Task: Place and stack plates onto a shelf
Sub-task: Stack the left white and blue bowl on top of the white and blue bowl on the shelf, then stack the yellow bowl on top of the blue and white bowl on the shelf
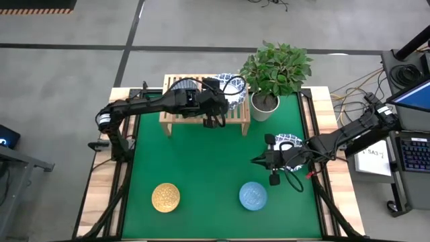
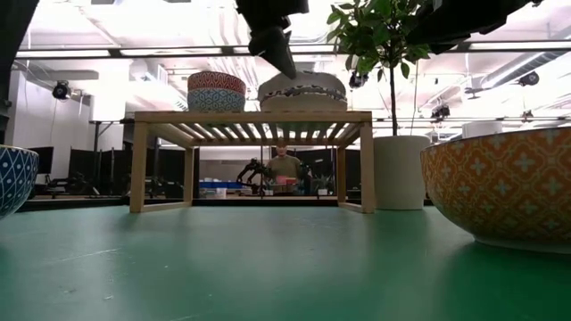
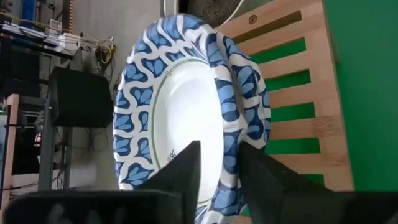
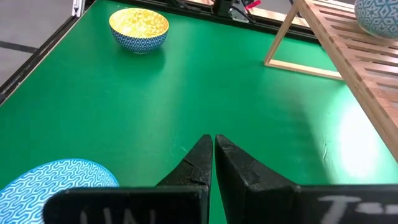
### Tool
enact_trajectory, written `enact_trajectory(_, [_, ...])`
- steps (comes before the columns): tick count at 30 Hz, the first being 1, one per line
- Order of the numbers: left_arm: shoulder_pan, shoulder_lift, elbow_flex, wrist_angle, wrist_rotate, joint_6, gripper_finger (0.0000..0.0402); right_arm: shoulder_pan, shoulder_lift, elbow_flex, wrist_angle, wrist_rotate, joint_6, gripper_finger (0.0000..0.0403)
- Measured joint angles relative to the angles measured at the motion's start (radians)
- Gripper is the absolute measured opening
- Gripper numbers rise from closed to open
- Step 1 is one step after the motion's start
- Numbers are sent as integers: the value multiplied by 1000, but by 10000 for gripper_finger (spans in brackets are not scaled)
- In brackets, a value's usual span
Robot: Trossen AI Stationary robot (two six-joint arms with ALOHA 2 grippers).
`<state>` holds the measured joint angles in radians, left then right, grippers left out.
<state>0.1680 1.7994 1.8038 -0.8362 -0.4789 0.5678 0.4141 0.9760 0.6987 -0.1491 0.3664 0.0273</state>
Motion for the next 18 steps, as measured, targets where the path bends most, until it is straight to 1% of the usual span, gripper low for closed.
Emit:
enact_trajectory(8, [-24, -15, 0, -19, -1, -19, 163, 0, 0, 0, -1, 0, 10, 9])
enact_trajectory(11, [-44, -33, 0, -42, 0, -54, 180, 0, 0, 0, -1, 0, 18, 9])
enact_trajectory(13, [-61, -45, 0, -66, 3, -110, 185, 0, 0, 0, -1, 0, 31, 9])
enact_trajectory(15, [-80, -57, 0, -94, 45, -192, 187, 0, 0, 0, 0, 0, 55, 9])
enact_trajectory(16, [-89, -62, 0, -116, 84, -239, 187, 0, 0, 0, 1, 0, 68, 9])
enact_trajectory(18, [-110, -67, 0, -151, 198, -353, 187, 0, 0, 0, 4, 0, 94, 9])
